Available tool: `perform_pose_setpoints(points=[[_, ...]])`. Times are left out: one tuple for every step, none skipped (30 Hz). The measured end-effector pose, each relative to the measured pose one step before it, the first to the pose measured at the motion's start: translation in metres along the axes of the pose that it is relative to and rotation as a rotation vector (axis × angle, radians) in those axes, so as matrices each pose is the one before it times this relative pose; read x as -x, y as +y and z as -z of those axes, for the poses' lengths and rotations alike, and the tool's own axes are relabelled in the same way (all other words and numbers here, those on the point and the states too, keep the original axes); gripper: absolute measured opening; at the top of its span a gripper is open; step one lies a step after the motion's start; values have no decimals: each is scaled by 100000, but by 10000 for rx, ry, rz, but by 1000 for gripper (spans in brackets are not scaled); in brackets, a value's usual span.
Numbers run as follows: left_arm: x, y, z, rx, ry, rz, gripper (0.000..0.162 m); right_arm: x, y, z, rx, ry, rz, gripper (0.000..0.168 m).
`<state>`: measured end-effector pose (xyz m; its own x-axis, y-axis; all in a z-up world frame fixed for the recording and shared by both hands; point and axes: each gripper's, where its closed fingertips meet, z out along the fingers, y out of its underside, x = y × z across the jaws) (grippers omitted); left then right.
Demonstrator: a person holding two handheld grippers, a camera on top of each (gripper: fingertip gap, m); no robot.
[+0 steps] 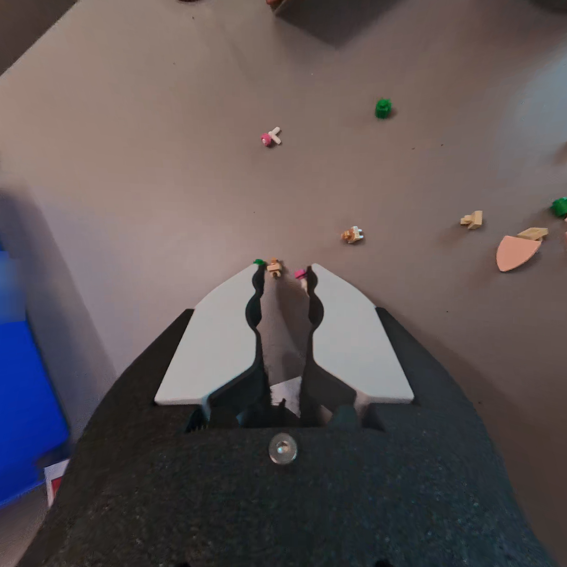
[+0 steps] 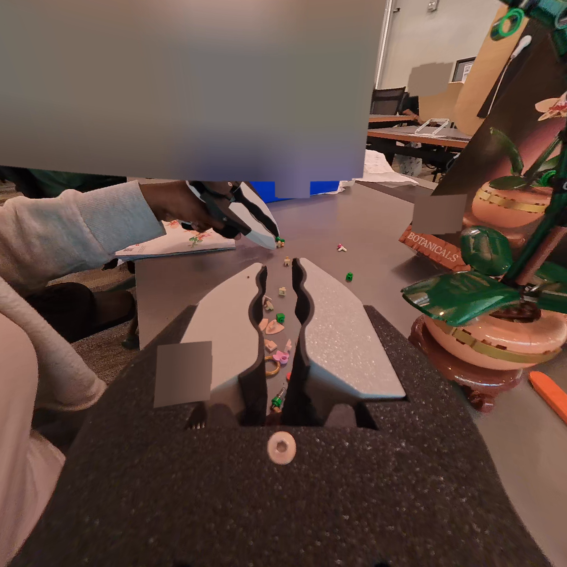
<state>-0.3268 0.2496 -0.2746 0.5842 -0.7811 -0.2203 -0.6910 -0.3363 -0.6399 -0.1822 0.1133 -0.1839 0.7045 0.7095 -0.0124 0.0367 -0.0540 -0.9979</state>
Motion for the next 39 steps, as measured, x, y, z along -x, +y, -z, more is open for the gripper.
perform_pose_setpoints(points=[[45, 122, 30, -17, 38, 66, 34, -106, 66, 88, 17, 25, -25, 16], [79, 95, 44, -17, -37, -79, 37, -90, 108, 50, 45, 9, -19, 16], [131, 87, 74, -34, -132, -167, 38, -20, 104, -42, 54, 11, -24, 16], [261, 140, 169, -17, -255, -246, 39, -69, 59, -6, 16, 21, -22, 16], [523, 67, 349, -68, -422, -268, 38, -57, -23, -19, -25, 20, -16, 16], [620, -145, 474, -258, -438, -176, 31, -46, -23, -32, -24, 9, -11, 16], [543, -453, 579, -547, -291, 112, 25, -31, 18, -23, 0, 6, -18, 16], [483, -805, 665, -838, -141, 573, 18, -21, 47, -93, 12, -4, -24, 16], [89, -961, 629, -920, 251, 916, 12, 36, 74, -44, 14, -17, -31, 16], [-440, -689, 473, -627, 695, 1031, 6, 24, 51, -158, 11, -27, -35, 16], [-335, -218, 332, -199, 638, 940, 5, 76, 115, -100, 19, -52, -26, 16], [203, 83, 300, 53, 203, 644, 5, 165, 78, -131, 38, -89, -12, 16], [608, 253, 353, 182, -188, 218, 6, 168, 112, -112, 64, -101, 3, 16], [770, 232, 437, 184, -441, -188, 9, 182, 89, -114, 61, -89, 20, 16], [529, 92, 489, 62, -448, -517, 11, 195, 78, -97, 58, -80, 54, 16], [189, -38, 455, -58, -361, -713, 17, 180, 44, -38, 35, -68, 87, 16], [195, -171, 414, -116, -459, -659, 22, 71, 65, -36, 21, -23, 76, 16], [159, -265, 369, -137, -463, -508, 26, -79, 61, -78, 15, 51, 11, 18], [-78, -503, 362, -283, -280, -334, 31, -45, 26, -15, -26, -3, -22, 18], [-110, -865, 403, -554, -220, -102, 36, -74, -22, 49, -77, 1, -61, 20], [10, -1214, 488, -803, -260, 111, 53, -109, -108, 105, -125, 11, -85, 22], [146, -1449, 498, -956, -273, 322, 81, -107, -107, 98, -119, -27, -80, 25], [183, -1496, 471, -924, -201, 574, 107, -115, -142, 174, -117, -22, -72, 32], [87, -1434, 381, -824, -94, 728, 130, -228, -146, 227, -112, 58, -45, 42], [-110, -1327, 355, -740, 39, 647, 134, -193, -241, 275, -154, 1, 45, 55], [-317, -1311, 355, -756, 130, 471, 137, -207, -330, 351, -193, 53, 128, 62], [-416, -1286, 291, -766, 144, 300, 141, -466, -480, 473, -308, 207, 216, 69], [-477, -1061, 197, -626, 145, 171, 141, -483, -608, 537, -388, 241, 209, 77], [-562, -770, 95, -441, 175, 89, 122, -458, -554, 553, -283, 193, 129, 83], [-700, -532, 39, -321, 261, 0, 104, -314, -428, 546, -158, 55, 49, 84], [-800, -357, 27, -286, 332, -127, 84, -431, -441, 553, -169, 128, -60, 85], [-725, -302, 67, -303, 216, -248, 65, -357, -610, 660, -307, 79, -90, 85], [-312, -102, -76, -195, -61, -255, 45, -191, -727, 610, -414, -26, -107, 84], [181, 542, -354, 288, -319, -116, 24, -274, -601, 592, -295, 40, -27, 78], [127, 1514, -708, 991, -69, -81, 4, -467, -413, 578, -131, 216, -23, 68], [-522, 2322, -1112, 1520, 687, -152, 5, -376, -234, 458, -35, 157, 10, 61], [-874, 2631, -1395, 1730, 1235, -4, 13, -84, -261, 355, -91, -8, 27, 59], [-412, 2348, -1571, 1612, 1222, 222, 24, -11, -252, 285, -123, -20, 44, 57], [546, 1576, -1576, 1209, 804, 223, 24, -45, -206, 225, -99, 3, 48, 56]])
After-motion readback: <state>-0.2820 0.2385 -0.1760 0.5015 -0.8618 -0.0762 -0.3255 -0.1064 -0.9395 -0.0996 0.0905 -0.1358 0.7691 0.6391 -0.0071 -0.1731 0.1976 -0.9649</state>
